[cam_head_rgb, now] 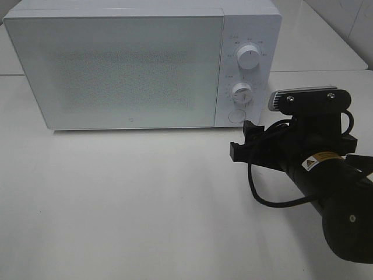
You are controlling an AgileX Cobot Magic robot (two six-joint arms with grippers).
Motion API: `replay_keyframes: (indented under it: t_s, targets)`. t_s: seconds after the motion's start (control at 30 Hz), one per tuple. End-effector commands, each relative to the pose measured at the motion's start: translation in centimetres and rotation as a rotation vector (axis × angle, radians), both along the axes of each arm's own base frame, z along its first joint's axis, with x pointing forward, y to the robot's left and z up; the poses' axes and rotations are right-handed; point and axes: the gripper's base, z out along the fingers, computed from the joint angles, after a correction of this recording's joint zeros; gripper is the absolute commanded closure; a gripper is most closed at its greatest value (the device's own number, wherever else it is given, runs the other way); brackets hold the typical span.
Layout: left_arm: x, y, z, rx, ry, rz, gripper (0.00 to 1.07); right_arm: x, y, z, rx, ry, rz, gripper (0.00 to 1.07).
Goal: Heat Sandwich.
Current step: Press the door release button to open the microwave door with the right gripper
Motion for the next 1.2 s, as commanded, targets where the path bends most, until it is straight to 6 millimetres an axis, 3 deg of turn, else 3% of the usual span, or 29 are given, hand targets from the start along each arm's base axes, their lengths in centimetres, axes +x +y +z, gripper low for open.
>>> replay_keyframes:
  t_s: [0.03,0.2,0.43,0.5,0.6,0.63,0.83,1.03,1.07,1.1,1.13,1.2]
  targets:
    - [-0.25,-0.02,-0.07,-0.007,-0.015,-0.005,0.09,0.09,0.28,0.13,0.011,0.002,0.005,0.32]
    - [-0.25,-0.02,-0.07,-0.007,-0.015,-0.005,0.09,0.07,0.3,0.07,0.105,0.017,-0.026,0.32]
    - [-0.25,-0.02,-0.07,-0.007,-0.015,-0.005,0.09,0.07,0.3,0.07,0.494,0.052,-0.161,0.32]
    - [-0.25,-0.02,-0.07,-0.007,-0.015,-0.005,0.09,0.07,0.3,0.07,0.721,0.072,-0.24,0.32]
    - [-0.25,-0.02,-0.07,-0.007,-0.015,-0.005,0.09,0.1,0.26,0.07,0.855,0.083,-0.288,0.32]
    - [-0.25,-0.02,-0.07,-0.007,-0.015,-0.005,0.09,0.1,0.26,0.07,0.998,0.095,-0.338,0.32]
    - [-0.25,-0.02,-0.07,-0.007,-0.015,-0.005,0.09,0.1,0.26,0.07,1.276,0.119,-0.435,0.35]
    - [-0.25,-0.02,-0.07,-0.007,-0.015,-0.005,0.09,0.1,0.26,0.07,1.464,0.136,-0.5,0.51]
    - [-0.25,-0.02,-0.07,-0.007,-0.015,-0.005,0.09,0.1,0.26,0.07,1.485,0.137,-0.507,0.56]
    - [-0.25,-0.02,-0.07,-0.007,-0.015,-0.005,0.09,0.1,0.26,0.07,1.513,0.14,-0.517,0.69]
    - [-0.25,-0.02,-0.07,-0.007,-0.015,-0.005,0.09,0.1,0.26,0.07,1.513,0.14,-0.517,0.69]
    - [-0.25,-0.02,-0.07,-0.007,-0.015,-0.005,0.09,0.09,0.26,0.04,1.516,0.143,-0.52,0.82]
